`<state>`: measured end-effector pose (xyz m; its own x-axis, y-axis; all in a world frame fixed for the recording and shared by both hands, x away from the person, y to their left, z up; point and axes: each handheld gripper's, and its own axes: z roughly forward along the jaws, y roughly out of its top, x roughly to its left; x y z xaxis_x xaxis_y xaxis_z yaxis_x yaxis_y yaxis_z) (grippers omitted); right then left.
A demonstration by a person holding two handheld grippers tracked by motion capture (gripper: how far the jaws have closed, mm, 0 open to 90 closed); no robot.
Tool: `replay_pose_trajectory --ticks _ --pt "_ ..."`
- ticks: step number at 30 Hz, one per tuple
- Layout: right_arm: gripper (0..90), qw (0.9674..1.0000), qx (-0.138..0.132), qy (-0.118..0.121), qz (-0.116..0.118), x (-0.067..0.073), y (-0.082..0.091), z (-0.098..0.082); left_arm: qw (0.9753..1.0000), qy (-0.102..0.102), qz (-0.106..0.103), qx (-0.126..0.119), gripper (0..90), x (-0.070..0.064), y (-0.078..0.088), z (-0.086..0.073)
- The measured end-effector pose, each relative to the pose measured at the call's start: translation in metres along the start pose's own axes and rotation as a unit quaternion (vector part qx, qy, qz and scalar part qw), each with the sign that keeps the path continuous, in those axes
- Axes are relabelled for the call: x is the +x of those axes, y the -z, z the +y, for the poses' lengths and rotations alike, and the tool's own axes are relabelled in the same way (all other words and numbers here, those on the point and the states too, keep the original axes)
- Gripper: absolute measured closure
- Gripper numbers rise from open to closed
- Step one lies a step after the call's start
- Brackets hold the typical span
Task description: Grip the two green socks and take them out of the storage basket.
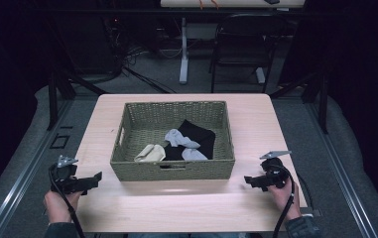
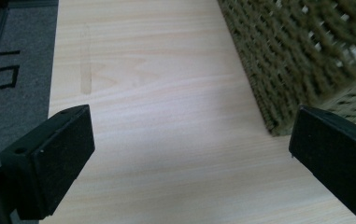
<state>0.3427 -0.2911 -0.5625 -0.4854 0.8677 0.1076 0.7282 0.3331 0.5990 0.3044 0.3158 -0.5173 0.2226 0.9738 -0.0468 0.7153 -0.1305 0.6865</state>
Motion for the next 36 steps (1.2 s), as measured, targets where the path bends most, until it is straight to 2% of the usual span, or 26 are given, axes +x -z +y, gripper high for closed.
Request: replay_pose_trajectory --ticks 3,9,10,13,15,16,18,19,24,25,26,27,28,30,31,32,34,35,36 --pt "8.2 1.0 -0.002 -0.001 0.002 0.001 0.001 0.0 0.9999 -0.012 -0.009 -0.006 0.0 -0.008 0.007 0.009" --pt "8.2 1.0 0.002 0.005 0.002 0.004 -0.002 0.002 0.9995 -0.012 -0.02 -0.02 0.0 -0.01 0.021 0.019" --pt "8.2 0.9999 0.004 0.007 0.007 0.006 -0.003 0.003 0.9994 -0.019 -0.021 -0.019 0.0 -0.01 0.027 0.026" --pt "8.2 0.9999 0.004 0.008 0.005 0.006 -0.003 0.003 0.9992 -0.024 -0.026 -0.02 0.0 -0.011 0.031 0.033" --pt "8.2 1.0 0.007 0.006 0.002 0.004 -0.004 0.003 0.9988 -0.035 -0.028 -0.02 0.0 -0.012 0.034 0.046" --pt "8.2 1.0 0.004 0.007 0.003 0.003 -0.004 0.002 0.9988 -0.035 -0.028 -0.02 0.0 -0.012 0.034 0.046" --pt "8.2 1.0 0.005 0.002 0.004 0.002 -0.004 0.001 0.998 -0.052 -0.033 -0.015 0.0 -0.019 0.034 0.063" --pt "8.2 1.0 0.005 0.002 0.004 0.002 -0.004 0.001 0.998 -0.052 -0.033 -0.015 0.0 -0.019 0.034 0.063" --pt "8.2 1.0 0.001 0.004 0.004 0.002 -0.001 -0.001 0.9954 -0.083 -0.046 -0.015 0.0 -0.037 0.034 0.089" --pt "8.2 1.0 0.002 0.005 0.003 0.002 -0.001 -0.001 0.994 -0.093 -0.057 -0.01 0.0 -0.043 0.033 0.099" --pt "8.2 1.0 0.002 0.005 0.003 0.002 -0.001 -0.001 0.994 -0.093 -0.057 -0.01 0.0 -0.043 0.033 0.099" --pt "8.2 1.0 0.002 0.003 0.005 0.001 0.0 -0.001 0.993 -0.102 -0.06 -0.005 0.0 -0.049 0.029 0.108" --pt "8.2 1.0 0.002 0.003 0.005 0.001 0.0 -0.001 0.993 -0.102 -0.06 -0.005 0.0 -0.049 0.029 0.108" --pt "8.2 1.0 0.001 0.004 0.006 0.002 -0.001 0.002 0.9907 -0.115 -0.072 0.008 0.0 -0.056 0.022 0.122" --pt "8.2 1.0 0.001 0.004 0.006 0.002 -0.001 0.002 0.9907 -0.115 -0.072 0.008 0.0 -0.056 0.022 0.122" --pt "8.2 0.9999 0.007 0.007 0.011 0.003 -0.003 0.003 0.9897 -0.121 -0.077 0.011 0.0 -0.063 0.018 0.131" --pt "8.2 0.9999 0.006 0.009 0.01 0.004 -0.004 0.003 0.989 -0.126 -0.077 0.013 0.0 -0.066 0.015 0.135" --pt "8.2 0.9999 0.005 0.009 0.01 0.003 -0.004 0.003 0.9875 -0.136 -0.077 0.02 0.0 -0.072 0.008 0.142" --pt "8.2 0.9999 0.005 0.009 0.01 0.003 -0.004 0.003 0.9875 -0.136 -0.077 0.02 0.0 -0.072 0.008 0.142"
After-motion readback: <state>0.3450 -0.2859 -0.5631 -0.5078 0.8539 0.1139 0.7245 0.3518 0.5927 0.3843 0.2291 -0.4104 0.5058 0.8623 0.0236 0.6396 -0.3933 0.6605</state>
